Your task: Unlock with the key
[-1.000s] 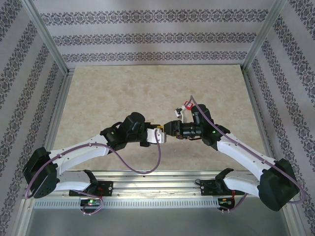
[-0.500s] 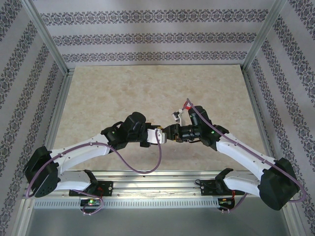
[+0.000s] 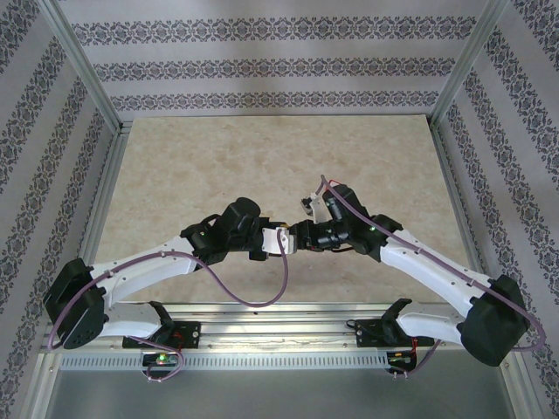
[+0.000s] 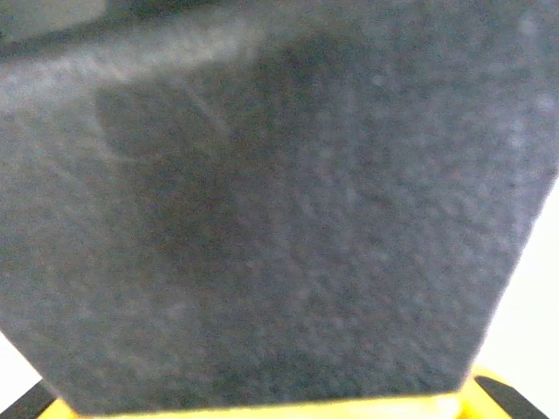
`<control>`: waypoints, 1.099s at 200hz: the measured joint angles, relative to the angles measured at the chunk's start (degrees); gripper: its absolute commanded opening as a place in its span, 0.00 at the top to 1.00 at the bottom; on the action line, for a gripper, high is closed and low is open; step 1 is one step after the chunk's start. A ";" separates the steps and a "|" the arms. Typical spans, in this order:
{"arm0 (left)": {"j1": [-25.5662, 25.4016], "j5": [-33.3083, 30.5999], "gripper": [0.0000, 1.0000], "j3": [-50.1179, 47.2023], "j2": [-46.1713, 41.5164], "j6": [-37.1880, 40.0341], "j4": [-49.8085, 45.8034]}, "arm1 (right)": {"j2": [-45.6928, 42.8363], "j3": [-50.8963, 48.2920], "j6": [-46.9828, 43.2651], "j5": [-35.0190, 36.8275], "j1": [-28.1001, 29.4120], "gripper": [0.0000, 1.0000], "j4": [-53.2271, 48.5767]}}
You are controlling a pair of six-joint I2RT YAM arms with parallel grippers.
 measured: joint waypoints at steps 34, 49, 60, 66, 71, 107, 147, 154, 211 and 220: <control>0.00 0.39 1.00 0.02 0.33 -0.20 -0.48 | 0.39 0.26 0.22 2.67 1.09 0.75 -1.14; 0.00 0.37 1.00 0.04 0.33 -0.35 -0.48 | 0.39 0.35 0.55 3.21 1.11 0.79 -1.31; 0.00 0.35 1.00 0.04 0.33 -0.42 -0.48 | 0.37 0.37 0.87 3.30 1.29 0.82 -1.25; 0.00 0.33 1.00 0.04 0.33 -0.44 -0.52 | 0.37 0.37 0.92 3.48 1.38 0.82 -1.25; 0.00 0.35 1.00 0.04 0.33 -0.48 -0.61 | 0.37 0.37 0.96 3.52 1.38 0.83 -1.27; 0.00 0.31 0.76 0.04 0.33 -1.46 -0.59 | 0.37 0.39 1.09 3.52 1.38 0.90 -1.11; 0.00 -1.18 0.16 -0.66 -1.09 -4.37 1.84 | 0.28 0.92 1.36 3.48 1.38 0.94 -0.79; 0.00 -1.68 0.13 -1.05 -1.84 -5.22 2.60 | 0.20 0.92 1.33 3.50 1.38 0.95 -0.83; 3.65 -2.51 0.00 -8.90 -13.53 -19.52 9.81 | -2.82 0.92 1.31 3.63 -2.14 0.98 -0.87; 4.79 -1.99 0.00 -10.45 -15.50 -23.28 11.56 | -3.63 0.92 1.29 3.63 -3.15 0.98 -0.87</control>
